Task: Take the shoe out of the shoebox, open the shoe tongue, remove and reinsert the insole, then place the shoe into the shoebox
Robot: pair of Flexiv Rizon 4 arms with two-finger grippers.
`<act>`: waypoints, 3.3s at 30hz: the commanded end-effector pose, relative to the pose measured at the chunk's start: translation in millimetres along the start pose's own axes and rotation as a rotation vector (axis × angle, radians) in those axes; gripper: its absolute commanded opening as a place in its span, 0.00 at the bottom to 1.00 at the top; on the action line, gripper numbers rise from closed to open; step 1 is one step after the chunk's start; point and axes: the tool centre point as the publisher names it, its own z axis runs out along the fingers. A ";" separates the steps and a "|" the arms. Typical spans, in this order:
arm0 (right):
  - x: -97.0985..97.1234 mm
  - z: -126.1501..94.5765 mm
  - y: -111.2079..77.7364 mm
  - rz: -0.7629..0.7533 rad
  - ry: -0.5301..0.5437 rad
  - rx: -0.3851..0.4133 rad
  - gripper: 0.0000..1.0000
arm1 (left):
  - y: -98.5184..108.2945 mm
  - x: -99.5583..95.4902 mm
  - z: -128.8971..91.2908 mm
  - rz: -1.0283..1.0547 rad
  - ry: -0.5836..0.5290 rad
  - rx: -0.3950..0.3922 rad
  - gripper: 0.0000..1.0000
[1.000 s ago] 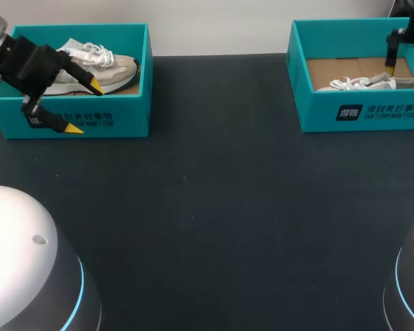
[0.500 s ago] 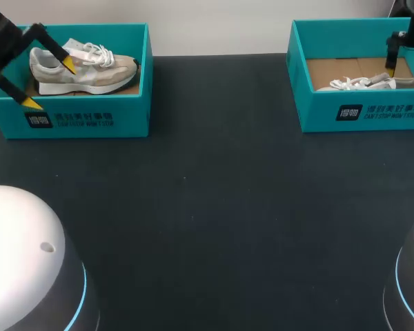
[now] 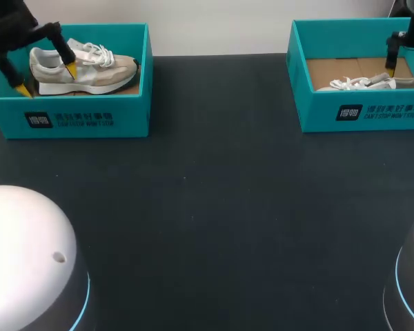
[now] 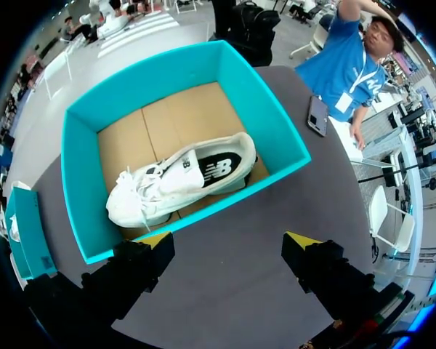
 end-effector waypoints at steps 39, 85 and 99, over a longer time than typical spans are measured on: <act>-0.3 0.1 -1.1 0.001 0.002 -0.003 1.00 | 184.9 78.0 -10.6 0.396 0.298 -0.223 1.00; -0.3 0.1 -1.1 0.001 0.002 -0.003 1.00 | 375.9 135.4 40.7 0.163 0.364 -0.323 0.93; -0.3 0.1 -1.1 0.001 0.002 -0.003 1.00 | 389.0 145.4 60.1 0.139 0.400 -0.258 0.69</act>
